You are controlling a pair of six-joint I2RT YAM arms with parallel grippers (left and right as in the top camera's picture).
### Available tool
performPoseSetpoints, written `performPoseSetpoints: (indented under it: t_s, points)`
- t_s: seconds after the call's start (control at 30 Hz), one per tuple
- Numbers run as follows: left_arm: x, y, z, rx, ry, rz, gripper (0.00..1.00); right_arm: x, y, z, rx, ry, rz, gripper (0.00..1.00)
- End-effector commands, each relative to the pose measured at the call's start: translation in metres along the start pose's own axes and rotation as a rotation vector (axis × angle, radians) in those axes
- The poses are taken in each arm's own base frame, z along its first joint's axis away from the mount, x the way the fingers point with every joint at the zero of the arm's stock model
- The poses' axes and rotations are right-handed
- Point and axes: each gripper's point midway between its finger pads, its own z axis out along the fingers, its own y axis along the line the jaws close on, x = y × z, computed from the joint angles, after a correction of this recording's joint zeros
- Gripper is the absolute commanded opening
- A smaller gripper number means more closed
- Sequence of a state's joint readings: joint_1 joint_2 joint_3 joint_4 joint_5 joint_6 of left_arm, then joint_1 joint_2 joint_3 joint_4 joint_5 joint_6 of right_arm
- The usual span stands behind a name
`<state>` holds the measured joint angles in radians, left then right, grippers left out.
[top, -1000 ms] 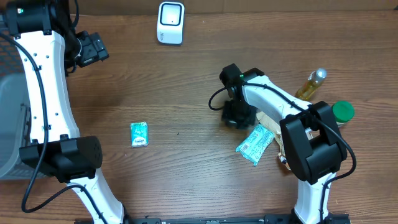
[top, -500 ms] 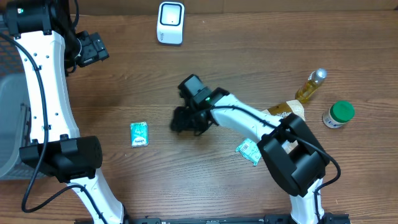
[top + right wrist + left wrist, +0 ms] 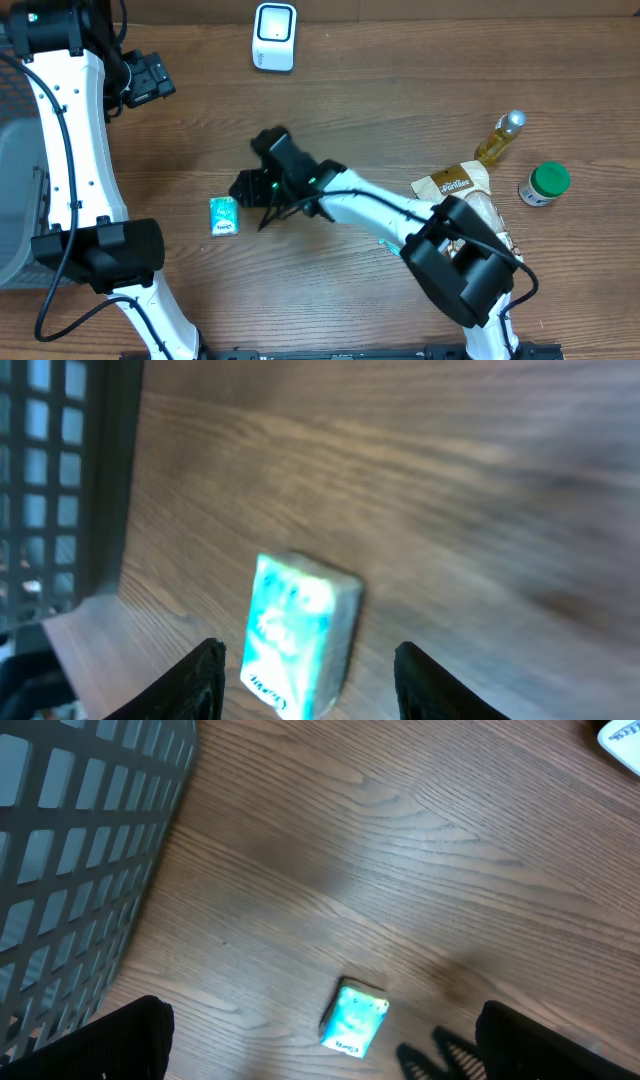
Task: Scan the item barcode
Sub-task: 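Reach the right gripper left and grasp the small teal tissue packet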
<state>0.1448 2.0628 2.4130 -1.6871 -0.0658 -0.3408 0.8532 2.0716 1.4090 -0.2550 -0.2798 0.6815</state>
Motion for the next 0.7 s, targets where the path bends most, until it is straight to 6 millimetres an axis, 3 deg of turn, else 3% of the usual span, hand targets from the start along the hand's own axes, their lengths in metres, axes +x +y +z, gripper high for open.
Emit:
performPoseSetpoints:
  t_s: [0.0,0.3,0.67]
  points:
    - [0.002,0.000,-0.008,0.009,-0.015,0.004,1.00,0.013,0.002,0.013,0.080,-0.046,-0.037,0.54]
    - [0.002,0.000,-0.008,0.010,-0.014,0.004,1.00,0.026,0.012,0.020,0.197,-0.151,-0.119,0.54]
    - [0.002,0.000,-0.008,0.010,-0.014,0.004,0.99,0.022,0.008,0.025,0.189,-0.164,-0.071,0.54]
